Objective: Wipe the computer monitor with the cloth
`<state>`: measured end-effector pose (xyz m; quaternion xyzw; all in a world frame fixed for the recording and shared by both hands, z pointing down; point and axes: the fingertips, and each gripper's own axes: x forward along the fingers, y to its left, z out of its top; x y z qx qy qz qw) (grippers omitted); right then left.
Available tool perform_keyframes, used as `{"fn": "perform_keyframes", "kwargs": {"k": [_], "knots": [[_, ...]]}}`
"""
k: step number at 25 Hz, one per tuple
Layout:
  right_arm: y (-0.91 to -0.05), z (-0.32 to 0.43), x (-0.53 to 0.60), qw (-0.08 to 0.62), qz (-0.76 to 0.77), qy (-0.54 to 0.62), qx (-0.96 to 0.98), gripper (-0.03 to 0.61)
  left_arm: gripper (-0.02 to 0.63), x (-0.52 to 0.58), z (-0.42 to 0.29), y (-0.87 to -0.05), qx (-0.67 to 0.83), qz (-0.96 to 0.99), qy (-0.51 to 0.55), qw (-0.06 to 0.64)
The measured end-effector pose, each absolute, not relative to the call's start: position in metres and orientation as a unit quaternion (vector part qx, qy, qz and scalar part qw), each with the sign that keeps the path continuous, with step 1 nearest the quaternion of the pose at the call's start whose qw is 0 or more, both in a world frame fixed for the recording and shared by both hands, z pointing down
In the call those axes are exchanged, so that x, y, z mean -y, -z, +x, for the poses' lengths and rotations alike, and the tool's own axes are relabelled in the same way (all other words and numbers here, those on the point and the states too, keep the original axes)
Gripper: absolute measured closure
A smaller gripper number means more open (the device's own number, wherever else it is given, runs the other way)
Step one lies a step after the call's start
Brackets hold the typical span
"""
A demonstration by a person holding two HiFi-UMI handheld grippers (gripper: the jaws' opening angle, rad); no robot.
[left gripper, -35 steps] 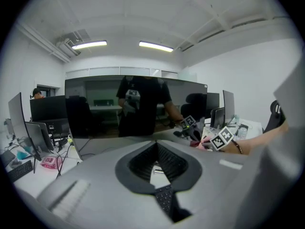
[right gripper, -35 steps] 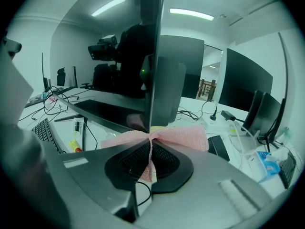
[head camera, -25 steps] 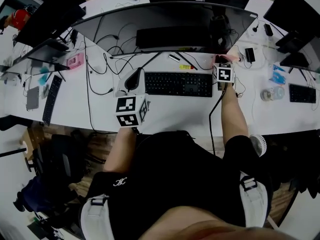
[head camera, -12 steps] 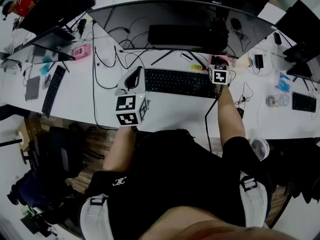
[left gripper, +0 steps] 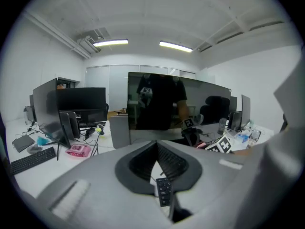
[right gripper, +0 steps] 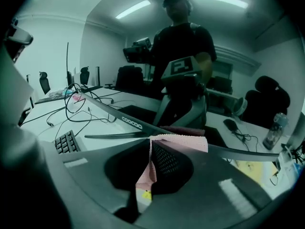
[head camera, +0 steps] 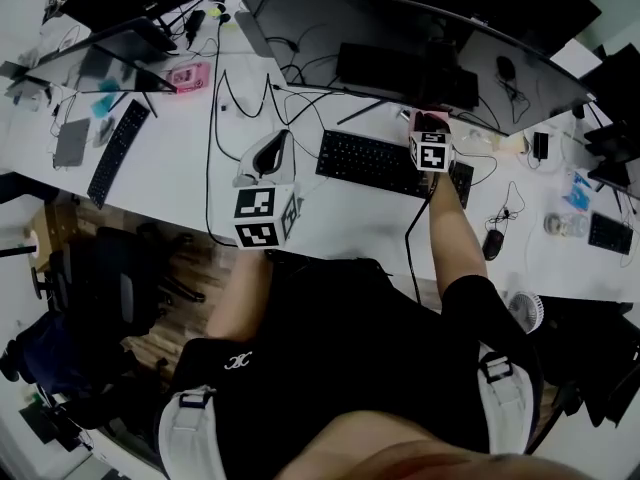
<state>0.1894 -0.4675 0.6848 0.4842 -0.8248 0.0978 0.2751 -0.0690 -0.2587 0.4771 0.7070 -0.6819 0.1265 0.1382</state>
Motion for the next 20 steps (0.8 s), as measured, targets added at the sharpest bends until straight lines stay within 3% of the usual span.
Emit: {"fn": "perform_keyframes", "kwargs": {"k": [20], "knots": [[-0.677,-0.031,0.438,0.287,0.385,-0.025,0.877,0.571,0.564,0.179,-0.224,-0.484,0.758,0.625,-0.083,0.168]]}}
